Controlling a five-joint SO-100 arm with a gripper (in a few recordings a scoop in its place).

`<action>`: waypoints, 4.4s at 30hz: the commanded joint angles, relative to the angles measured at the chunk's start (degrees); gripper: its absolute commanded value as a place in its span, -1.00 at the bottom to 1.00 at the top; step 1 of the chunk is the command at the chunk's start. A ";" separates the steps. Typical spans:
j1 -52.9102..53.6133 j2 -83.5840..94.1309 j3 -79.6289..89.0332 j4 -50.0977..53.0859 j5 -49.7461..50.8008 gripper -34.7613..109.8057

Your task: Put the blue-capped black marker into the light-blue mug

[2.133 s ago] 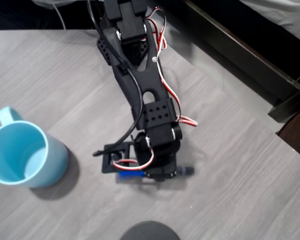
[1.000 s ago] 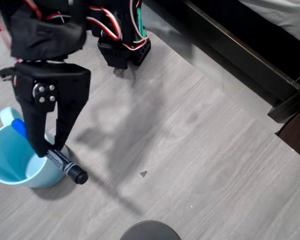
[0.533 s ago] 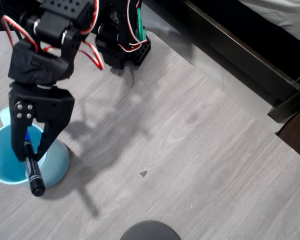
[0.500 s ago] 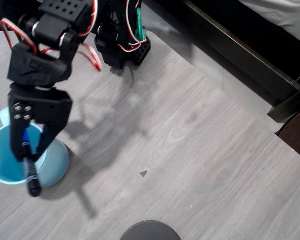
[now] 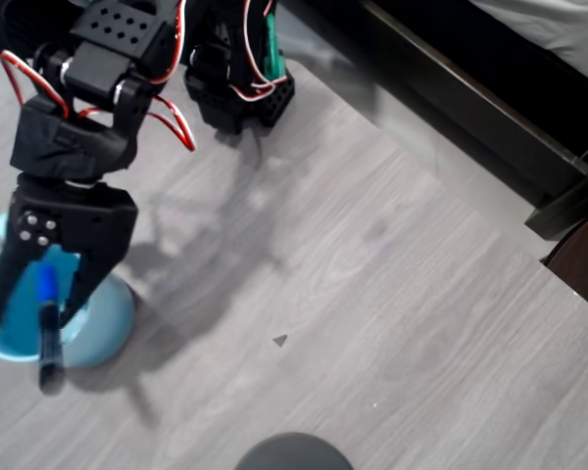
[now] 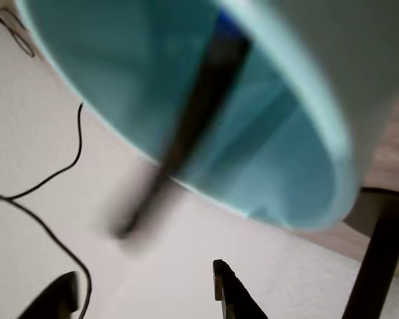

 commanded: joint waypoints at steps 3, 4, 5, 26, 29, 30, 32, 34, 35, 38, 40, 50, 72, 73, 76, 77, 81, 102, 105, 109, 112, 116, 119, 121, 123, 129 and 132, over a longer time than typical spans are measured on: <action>0.00 0.62 -0.35 -0.62 -0.35 -0.03; -0.44 1.32 -0.35 -0.09 -0.62 -0.05; -1.23 2.20 -0.35 0.62 -1.32 -0.06; -31.90 51.68 40.52 19.86 -39.73 -0.52; -31.64 59.85 47.81 20.30 -41.66 -0.52; -31.46 62.40 49.92 20.74 -42.45 -0.52; -31.29 67.50 53.70 22.06 -43.24 -0.52; -31.29 72.86 57.57 24.08 -44.03 -0.52; -31.20 74.53 58.97 24.96 -44.38 -0.52; -29.71 74.62 60.91 25.31 -44.47 -0.52; -29.00 74.62 61.61 25.40 -44.47 -0.52; -28.92 74.62 63.11 27.69 -44.47 -0.52; -31.11 74.62 63.11 35.95 -44.74 -0.52; -31.11 74.62 63.11 35.95 -44.74 -0.52; -31.11 74.62 63.11 35.95 -44.74 -0.52; -31.11 74.62 63.11 35.95 -44.74 -0.52; -31.11 74.62 63.11 35.95 -44.74 -0.52; -30.85 74.62 63.11 35.95 -44.74 -0.52; -30.85 74.62 63.11 35.95 -44.74 -0.52; -30.85 74.62 63.11 35.95 -44.74 -0.52; -30.85 74.62 63.11 35.95 -44.74 -0.52; -30.85 74.62 63.11 35.95 -44.74 -0.52; -30.85 74.62 63.11 35.95 -44.74 -0.52; -30.85 74.62 63.11 35.95 -44.74 -0.52; -30.85 74.62 63.11 35.95 -44.74 -0.52; -30.85 74.62 63.11 35.95 -44.74 -0.52; -30.85 74.62 63.11 35.95 -44.74 -0.52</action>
